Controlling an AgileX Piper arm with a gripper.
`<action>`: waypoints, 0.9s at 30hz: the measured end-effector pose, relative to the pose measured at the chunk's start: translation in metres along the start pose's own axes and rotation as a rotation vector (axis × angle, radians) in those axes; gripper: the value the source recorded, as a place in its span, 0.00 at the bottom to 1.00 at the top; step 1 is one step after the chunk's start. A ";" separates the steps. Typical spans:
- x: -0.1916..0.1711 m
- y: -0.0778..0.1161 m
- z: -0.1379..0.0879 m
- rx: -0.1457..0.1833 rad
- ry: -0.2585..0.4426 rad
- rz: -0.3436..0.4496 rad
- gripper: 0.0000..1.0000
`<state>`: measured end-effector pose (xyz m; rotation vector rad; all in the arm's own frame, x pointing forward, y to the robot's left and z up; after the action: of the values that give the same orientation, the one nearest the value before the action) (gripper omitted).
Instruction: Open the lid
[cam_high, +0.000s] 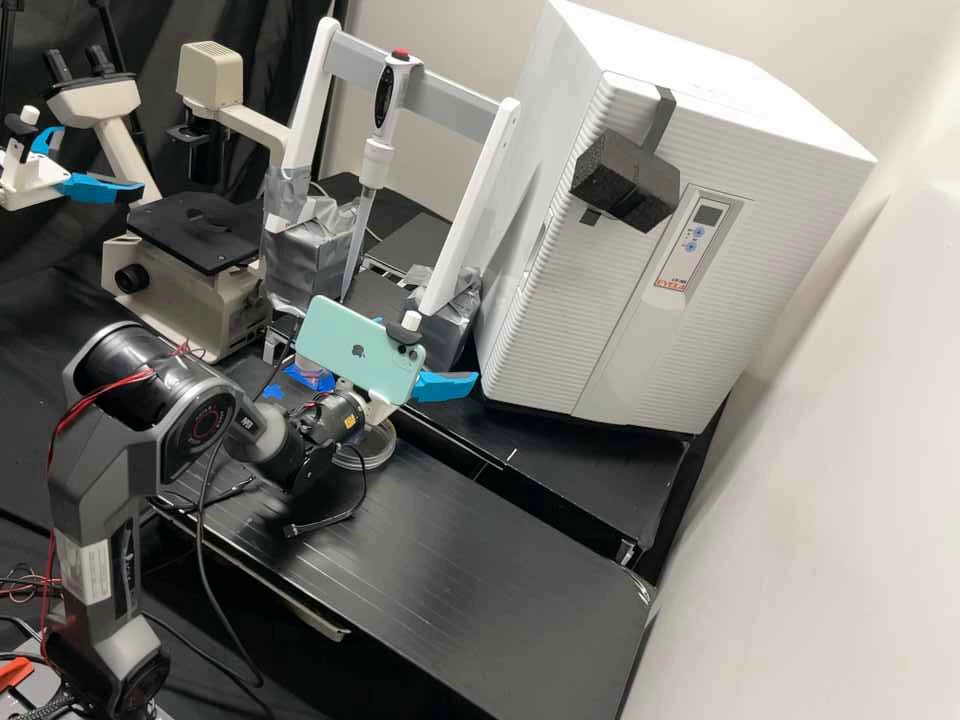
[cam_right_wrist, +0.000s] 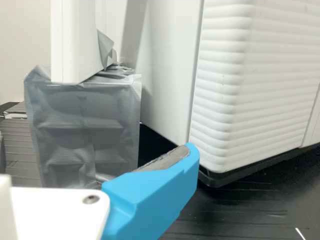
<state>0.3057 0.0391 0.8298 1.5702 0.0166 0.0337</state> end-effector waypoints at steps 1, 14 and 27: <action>0.000 0.000 0.000 0.000 0.000 0.000 1.00; -0.019 0.001 0.005 -0.006 -0.012 0.003 1.00; -0.123 0.013 0.014 -0.019 0.109 0.073 1.00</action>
<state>0.1827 0.0211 0.8413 1.5485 0.0448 0.1761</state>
